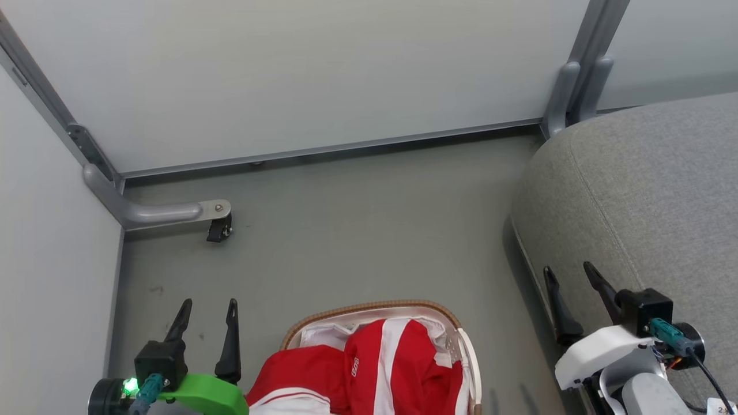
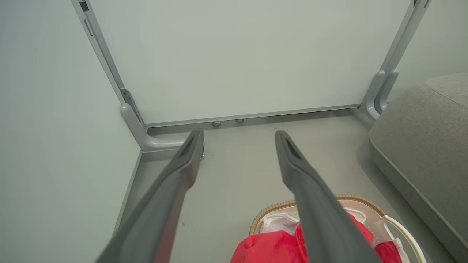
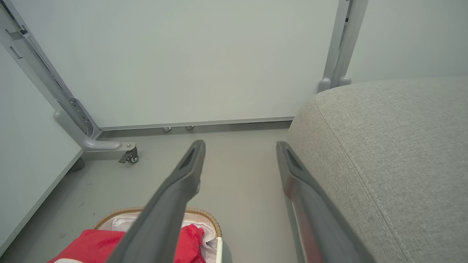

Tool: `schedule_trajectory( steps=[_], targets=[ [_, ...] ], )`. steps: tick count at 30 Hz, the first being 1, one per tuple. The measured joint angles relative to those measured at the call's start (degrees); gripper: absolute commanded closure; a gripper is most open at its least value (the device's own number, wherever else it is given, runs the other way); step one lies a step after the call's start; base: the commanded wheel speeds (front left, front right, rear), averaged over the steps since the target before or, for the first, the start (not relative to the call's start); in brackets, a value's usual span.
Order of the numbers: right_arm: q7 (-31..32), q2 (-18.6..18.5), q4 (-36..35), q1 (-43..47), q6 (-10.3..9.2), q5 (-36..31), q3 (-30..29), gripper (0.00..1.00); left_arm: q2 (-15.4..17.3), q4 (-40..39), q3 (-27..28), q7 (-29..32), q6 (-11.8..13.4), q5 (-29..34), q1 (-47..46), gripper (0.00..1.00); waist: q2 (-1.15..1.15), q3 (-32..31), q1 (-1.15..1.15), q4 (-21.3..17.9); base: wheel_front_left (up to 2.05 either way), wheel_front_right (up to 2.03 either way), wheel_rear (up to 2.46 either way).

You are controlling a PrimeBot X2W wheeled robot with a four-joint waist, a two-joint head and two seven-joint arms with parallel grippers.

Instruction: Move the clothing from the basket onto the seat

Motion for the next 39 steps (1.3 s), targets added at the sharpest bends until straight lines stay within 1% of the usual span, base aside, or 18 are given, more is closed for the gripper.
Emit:
schedule_trajectory(
  steps=[4, 9, 15, 18, 21, 23, 30, 34, 39],
  targets=[
    [-0.47, 0.09, -0.73, -2.03, 0.00, -1.94, 0.40, 0.00, -0.45, 1.63, -0.32, -0.41, -0.79, 0.90, -1.91, 0.00, 0.00, 2.32, 0.00, -0.50, 0.00, 0.00, 0.00],
    [-0.99, 0.60, -2.98, -4.38, 0.02, -4.17, 0.22, 0.00, -0.54, 3.92, -2.07, -0.91, -1.66, 3.05, -6.00, 0.00, 0.00, 6.41, 0.00, -1.46, 0.00, 0.00, 0.00],
    [-1.56, 1.01, -4.63, -7.76, 0.03, -6.86, 1.29, 0.00, 0.74, 9.90, -5.71, -1.49, -2.01, 6.35, -11.51, 0.00, 0.00, 12.22, 0.00, -2.99, 0.00, 0.00, 0.00],
    [-1.81, 1.01, -5.48, -9.88, 0.03, -6.68, 2.65, 0.00, 1.72, 12.58, -8.08, -1.78, -2.04, 7.12, -14.74, 0.00, 0.00, 15.43, 0.00, -3.92, 0.00, 0.00, 0.00],
    [-1.81, 1.07, -6.62, -11.27, 0.03, -5.45, 4.00, 0.00, 3.34, 14.96, -11.10, -1.85, -2.04, 6.88, -17.49, 0.00, 0.00, 18.63, 0.00, -4.94, 0.00, 0.00, 0.00],
    [-1.81, 1.04, -7.25, -12.20, 0.03, -4.88, 4.72, 0.00, 4.36, 16.86, -14.05, -1.86, -2.05, 6.69, -19.31, 0.00, 0.00, 20.92, 0.00, -5.68, 0.00, 0.00, 0.00],
    [-1.81, 1.07, -8.51, -14.05, 0.03, -3.79, 6.57, 0.00, 7.20, 22.02, -21.28, -1.87, -2.10, 5.28, -25.33, 0.00, 0.00, 28.17, 0.00, -8.03, 0.00, 0.00, 0.00],
    [-1.81, 1.04, -9.33, -14.79, 0.03, -3.02, 7.55, 0.00, 9.00, 26.53, -25.58, -1.86, -2.10, 4.85, -28.20, 0.00, 0.00, 31.99, 0.01, -9.36, 0.00, 0.00, 0.00],
    [-1.81, 1.08, -10.38, -15.88, 0.03, -1.92, 9.04, 0.00, 10.98, 29.95, -31.06, -1.87, -2.10, 4.83, -31.99, 0.00, 0.00, 36.02, 0.01, -11.26, 0.00, 0.00, 0.00]
  ],
)
